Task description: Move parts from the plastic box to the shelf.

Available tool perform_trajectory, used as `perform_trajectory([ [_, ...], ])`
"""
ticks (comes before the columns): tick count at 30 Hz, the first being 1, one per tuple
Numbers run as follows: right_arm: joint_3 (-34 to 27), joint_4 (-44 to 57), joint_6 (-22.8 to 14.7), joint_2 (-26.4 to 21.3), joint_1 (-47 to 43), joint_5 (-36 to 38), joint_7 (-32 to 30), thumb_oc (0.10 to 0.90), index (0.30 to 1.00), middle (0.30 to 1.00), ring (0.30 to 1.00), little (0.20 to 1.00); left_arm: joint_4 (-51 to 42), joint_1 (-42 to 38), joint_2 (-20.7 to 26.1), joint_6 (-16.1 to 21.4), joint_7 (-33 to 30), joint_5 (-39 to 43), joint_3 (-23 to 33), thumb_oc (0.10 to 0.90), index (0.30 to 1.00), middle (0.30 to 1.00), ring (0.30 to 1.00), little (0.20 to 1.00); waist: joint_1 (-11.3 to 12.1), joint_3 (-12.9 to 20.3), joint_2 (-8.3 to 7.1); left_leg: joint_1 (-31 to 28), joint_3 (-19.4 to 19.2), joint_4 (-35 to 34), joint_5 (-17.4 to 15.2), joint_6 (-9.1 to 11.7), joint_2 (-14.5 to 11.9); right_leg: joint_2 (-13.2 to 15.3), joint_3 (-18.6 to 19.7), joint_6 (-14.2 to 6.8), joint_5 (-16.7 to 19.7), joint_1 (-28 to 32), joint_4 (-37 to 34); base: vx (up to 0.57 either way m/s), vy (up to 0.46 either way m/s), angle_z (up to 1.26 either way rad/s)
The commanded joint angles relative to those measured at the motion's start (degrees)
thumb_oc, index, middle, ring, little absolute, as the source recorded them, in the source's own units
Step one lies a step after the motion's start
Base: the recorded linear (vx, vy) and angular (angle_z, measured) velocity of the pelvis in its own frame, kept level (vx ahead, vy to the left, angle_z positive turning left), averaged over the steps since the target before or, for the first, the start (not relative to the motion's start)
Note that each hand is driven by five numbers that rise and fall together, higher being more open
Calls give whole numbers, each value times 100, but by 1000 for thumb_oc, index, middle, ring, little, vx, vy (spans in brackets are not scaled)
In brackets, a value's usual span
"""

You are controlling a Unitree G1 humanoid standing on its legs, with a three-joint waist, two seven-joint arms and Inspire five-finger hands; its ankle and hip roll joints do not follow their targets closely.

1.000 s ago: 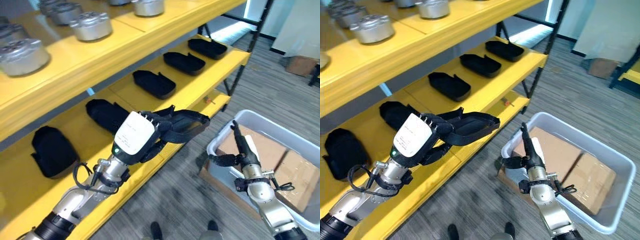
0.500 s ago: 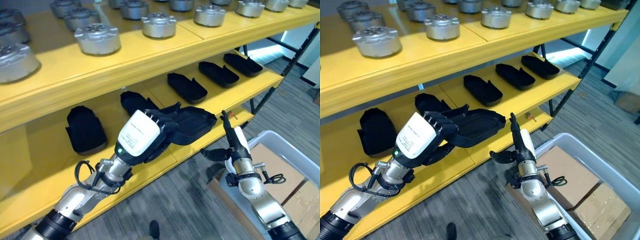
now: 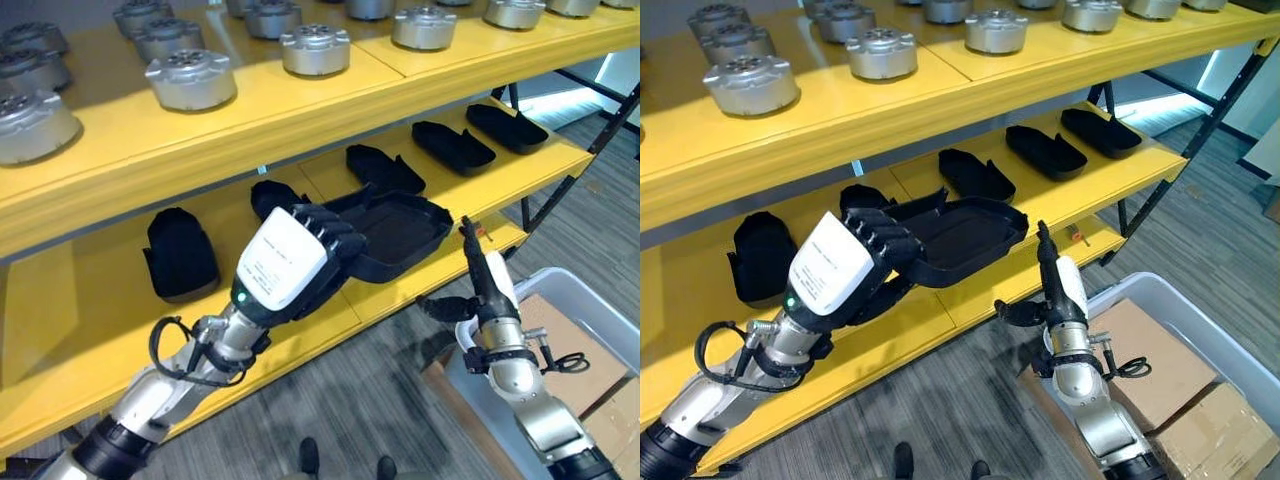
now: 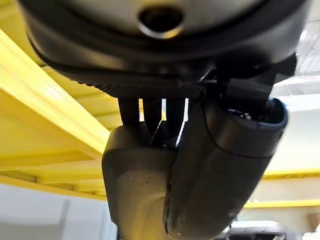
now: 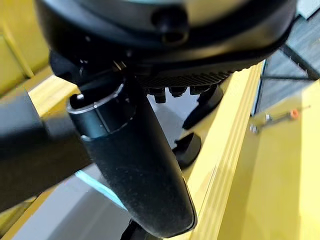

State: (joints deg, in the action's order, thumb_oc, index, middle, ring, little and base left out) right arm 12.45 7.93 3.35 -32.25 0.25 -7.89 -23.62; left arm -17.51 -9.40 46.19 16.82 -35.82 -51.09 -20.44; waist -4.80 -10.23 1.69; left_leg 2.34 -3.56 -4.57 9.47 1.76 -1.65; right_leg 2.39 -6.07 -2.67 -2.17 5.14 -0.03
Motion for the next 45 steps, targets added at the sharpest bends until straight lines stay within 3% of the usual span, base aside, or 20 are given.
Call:
perform_trajectory([
  [1,-352,791,-405,-205,-345,-496,-694,900,1000,1000,1000,1000,-607,-637,-152,-106,-1084,28,678,400,300,300,300,300,-290,267,-312,-342,-1516,1129,-1542,-103,-89,113,-177,-217,-15,-150,216,-110,11,106],
  [4,-306,728,-532,-280,-327,-665,-777,900,1000,1000,1000,1000,-788,-813,-93,-742,-1171,-226,557,400,300,300,300,300,-444,218,-314,-406,-1547,1318,-1636,-8,-438,232,-171,-219,-62,-206,335,-96,104,66],
  [6,-304,707,-611,-364,-338,-676,-743,900,1000,1000,1000,1000,-821,-876,-31,-960,-1129,-175,561,400,300,300,300,300,-478,247,-310,-435,-1530,1314,-1504,57,-596,267,-119,-196,-51,-251,342,-40,117,0],
  [11,-426,597,-944,-645,-334,-507,-675,900,1000,1000,1000,1000,-773,-852,32,-1456,-1313,-232,685,400,300,300,300,300,-577,326,-190,-657,-1292,1267,-551,511,-1430,362,36,-128,-83,-289,358,-44,217,-4],
  [14,-503,572,-1103,-723,-340,-560,-803,900,1000,1000,1000,1000,-714,-773,-53,-1591,-1528,-303,764,400,300,300,300,300,-605,311,-102,-762,-1234,1014,-583,512,-1385,469,95,-197,-70,-325,417,-71,270,-4],
  [19,-580,718,-737,-648,-361,-912,-1054,900,1000,1000,1000,1000,-654,-880,-241,-1581,-1840,-464,681,400,300,300,300,300,-631,283,-83,-965,-1429,495,-1027,419,-1120,798,14,-481,45,-309,470,-86,234,30],
  [20,-611,733,-652,-605,-334,-906,-1087,900,1000,1000,1000,1000,-642,-968,-251,-1555,-1796,-419,616,400,300,300,300,300,-601,295,-99,-1015,-1390,314,-1055,386,-1027,902,-40,-612,85,-279,442,-102,271,45],
  [23,-638,828,-444,-538,-287,-955,-1084,900,1000,1000,1000,1000,-651,-1024,-252,-1529,-1703,-403,523,400,300,300,300,300,-511,303,-145,-1037,-1317,123,-996,366,-968,1005,-186,-722,99,-206,412,-64,126,32],
  [31,-543,798,-360,-466,-312,-1017,-984,900,1000,1000,1000,1000,-628,-660,-228,-1593,-1874,-549,577,400,300,300,300,300,-247,309,-285,-998,-1276,138,-1047,300,-876,1092,-421,-773,104,-24,277,-22,34,29],
  [40,-436,652,-546,-512,-457,-1060,-1011,900,1000,1000,1000,1000,-92,-276,-163,-2279,-2341,-636,959,400,300,300,300,300,3,329,-369,-945,-1227,180,-1030,328,-899,1089,-545,-756,92,105,176,1,5,6],
  [45,-510,539,-516,-488,-404,-1107,-1033,900,1000,1000,1000,1000,478,223,-193,-2028,-2862,-584,1466,400,300,300,300,300,155,346,-410,-925,-1154,195,-1025,332,-903,1093,-617,-738,76,163,149,6,3,2],
])
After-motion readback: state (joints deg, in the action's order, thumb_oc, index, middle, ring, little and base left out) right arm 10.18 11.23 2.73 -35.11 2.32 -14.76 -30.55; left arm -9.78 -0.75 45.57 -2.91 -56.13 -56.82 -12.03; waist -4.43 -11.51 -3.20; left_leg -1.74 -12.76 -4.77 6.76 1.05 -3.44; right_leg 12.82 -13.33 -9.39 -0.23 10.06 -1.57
